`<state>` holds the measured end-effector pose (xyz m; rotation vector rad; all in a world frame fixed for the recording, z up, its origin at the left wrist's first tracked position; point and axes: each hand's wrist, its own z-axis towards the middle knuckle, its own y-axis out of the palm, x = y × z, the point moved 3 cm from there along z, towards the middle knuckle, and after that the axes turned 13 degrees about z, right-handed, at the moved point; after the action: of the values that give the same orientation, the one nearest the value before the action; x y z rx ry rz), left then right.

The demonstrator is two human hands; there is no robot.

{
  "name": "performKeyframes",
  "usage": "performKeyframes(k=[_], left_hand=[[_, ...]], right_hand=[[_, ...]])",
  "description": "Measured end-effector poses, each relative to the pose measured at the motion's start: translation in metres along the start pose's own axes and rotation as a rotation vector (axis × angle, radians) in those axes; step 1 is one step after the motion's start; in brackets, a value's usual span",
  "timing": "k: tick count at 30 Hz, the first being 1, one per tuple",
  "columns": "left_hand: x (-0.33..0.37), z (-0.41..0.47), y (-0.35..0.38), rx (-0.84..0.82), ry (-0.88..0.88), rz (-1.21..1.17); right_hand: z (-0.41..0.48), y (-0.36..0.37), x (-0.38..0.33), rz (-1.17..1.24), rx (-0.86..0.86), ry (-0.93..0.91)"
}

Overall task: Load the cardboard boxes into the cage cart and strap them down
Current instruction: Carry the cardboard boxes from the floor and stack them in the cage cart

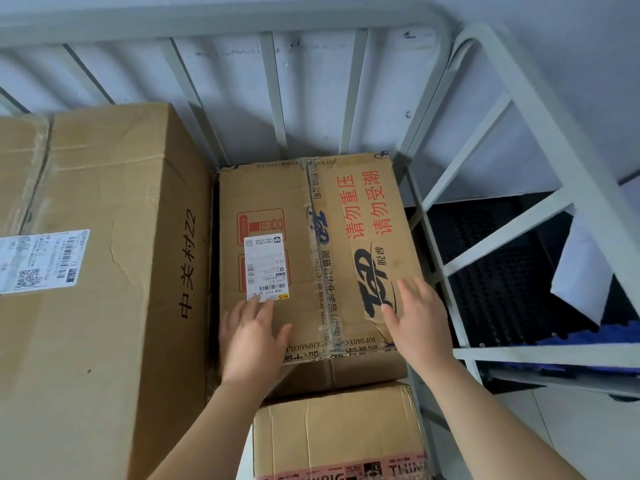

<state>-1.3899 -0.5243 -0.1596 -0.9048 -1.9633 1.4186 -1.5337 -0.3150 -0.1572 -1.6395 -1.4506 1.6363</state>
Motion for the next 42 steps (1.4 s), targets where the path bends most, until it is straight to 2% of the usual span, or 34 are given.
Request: performKeyframes(k=[5, 10, 17, 23, 27, 32, 42], left_hand=[[0.018, -0.026, -0.058, 0.170, 0.218, -0.049], [0.013, -0.065, -0.111, 0.237, 0.426, -0.012], [-0.016, -0.153, -0.200, 0.318, 0.644, 0.031], [-0.017, -0.239, -0.250, 0.307, 0.821, 0.089], [0.000, -0.306, -0.271, 0.330, 0.964, 0.062], [0.031, -0.391, -0.270, 0.281, 1.156, 0.111], [0.106, -0.566, -0.191, 0.154, 1.467, 0.217]], right_hand=[[-0.038, -0.041, -0.040, 0.050, 0.104, -0.120], [-0.101, -0.085, -0.081, 0.064, 0.253, -0.170], [-0.240, -0.145, -0.144, 0.049, 0.447, -0.082], [-0.361, -0.183, -0.170, 0.062, 0.523, 0.042], [-0.443, -0.208, -0.164, 0.078, 0.618, 0.164], [-0.550, -0.225, -0.133, 0.077, 0.717, 0.339], [-0.767, -0.208, -0.034, 0.152, 0.850, 0.745]])
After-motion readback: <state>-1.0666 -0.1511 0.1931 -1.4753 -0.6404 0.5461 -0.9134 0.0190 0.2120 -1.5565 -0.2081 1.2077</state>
